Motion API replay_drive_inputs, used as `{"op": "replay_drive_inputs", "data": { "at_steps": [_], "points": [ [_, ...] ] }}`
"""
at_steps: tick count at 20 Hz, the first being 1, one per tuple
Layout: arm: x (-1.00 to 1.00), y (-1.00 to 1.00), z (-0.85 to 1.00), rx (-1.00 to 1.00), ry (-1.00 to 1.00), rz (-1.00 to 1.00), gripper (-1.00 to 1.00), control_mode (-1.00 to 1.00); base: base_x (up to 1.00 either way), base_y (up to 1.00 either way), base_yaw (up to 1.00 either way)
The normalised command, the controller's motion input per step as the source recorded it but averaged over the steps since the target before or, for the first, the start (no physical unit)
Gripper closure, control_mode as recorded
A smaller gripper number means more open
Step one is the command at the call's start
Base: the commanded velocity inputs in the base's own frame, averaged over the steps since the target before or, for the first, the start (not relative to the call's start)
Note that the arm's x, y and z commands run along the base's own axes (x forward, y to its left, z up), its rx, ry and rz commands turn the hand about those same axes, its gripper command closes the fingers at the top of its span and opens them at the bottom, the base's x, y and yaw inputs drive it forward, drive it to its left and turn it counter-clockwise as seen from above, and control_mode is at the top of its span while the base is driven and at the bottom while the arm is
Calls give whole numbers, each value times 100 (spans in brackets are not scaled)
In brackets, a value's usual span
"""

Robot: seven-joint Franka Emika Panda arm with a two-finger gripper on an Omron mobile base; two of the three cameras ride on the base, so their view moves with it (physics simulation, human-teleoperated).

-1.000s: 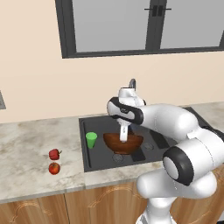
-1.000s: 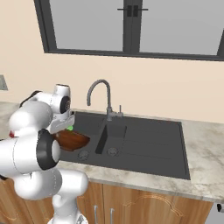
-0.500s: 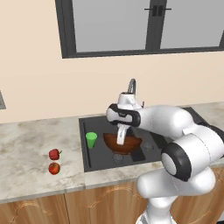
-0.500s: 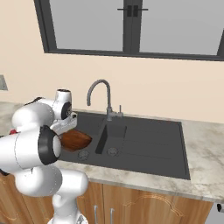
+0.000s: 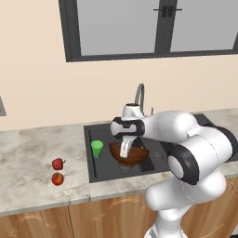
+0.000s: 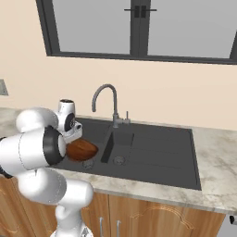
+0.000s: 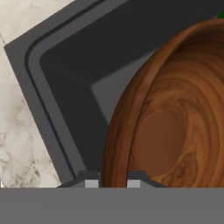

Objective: Remove the bell pepper and apple from the sink. Then move the bowl and cup from the counter to the sink for washing.

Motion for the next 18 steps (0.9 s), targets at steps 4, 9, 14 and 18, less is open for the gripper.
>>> {"op": "replay_drive_inputs", "data": {
  "at_steps": [4, 9, 14, 18],
  "points": [
    [27, 5, -29, -5, 0, -10, 100, -100, 0, 0, 0],
    [24, 8, -26, -4, 0, -9, 100, -100, 0, 0, 0],
    [17, 5, -24, -1, 0, -8, 100, -100, 0, 0, 0],
    [2, 6, -26, 0, 0, -7, 100, -100, 0, 0, 0]
  ]
}}
